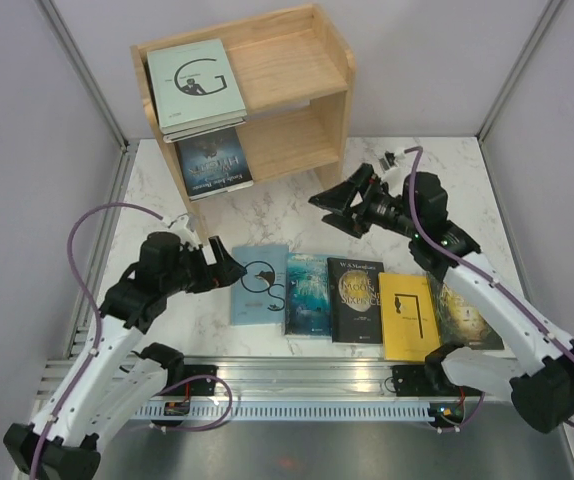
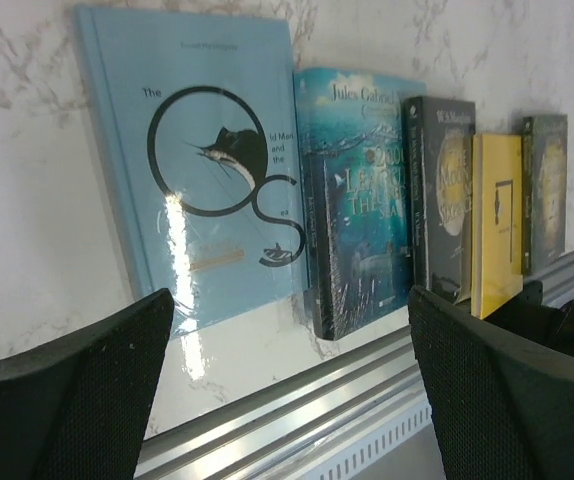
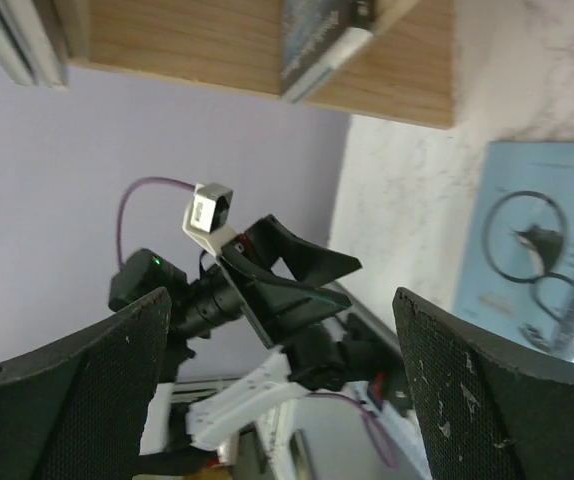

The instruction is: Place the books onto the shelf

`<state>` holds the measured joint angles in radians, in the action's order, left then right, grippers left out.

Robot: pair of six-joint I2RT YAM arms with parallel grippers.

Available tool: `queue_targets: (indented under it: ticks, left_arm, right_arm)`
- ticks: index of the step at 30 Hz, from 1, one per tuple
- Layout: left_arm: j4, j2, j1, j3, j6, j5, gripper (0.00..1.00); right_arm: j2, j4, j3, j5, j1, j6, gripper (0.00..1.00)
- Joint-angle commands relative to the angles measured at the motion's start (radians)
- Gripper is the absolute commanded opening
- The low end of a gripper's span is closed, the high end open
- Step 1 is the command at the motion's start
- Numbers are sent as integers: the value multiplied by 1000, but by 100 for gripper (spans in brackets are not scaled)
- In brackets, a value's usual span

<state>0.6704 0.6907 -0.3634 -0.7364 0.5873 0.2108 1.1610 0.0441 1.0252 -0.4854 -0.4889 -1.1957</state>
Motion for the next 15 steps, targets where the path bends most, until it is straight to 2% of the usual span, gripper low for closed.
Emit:
queue_targets:
  ticks: [1,5,6,10,15]
  left_arm:
    - [-179,76,-34,103,67,122,100]
    - [-336,144,-98,179,135,124,100]
    - [-430,191,-135,215,163,111,100]
    - [-662,282,-183,290,230,131,100]
    - [-842,398,-226,342,278,119,100]
  right_arm:
    - [-114,205,-106,109,19,230,95]
    - [-193,237,-279,148,41,268,95]
    - [-230,237,-403,178,42,274,95]
    - [-254,237,-513,214,46,292,95]
    - [-253,234,-594,240,47,308,95]
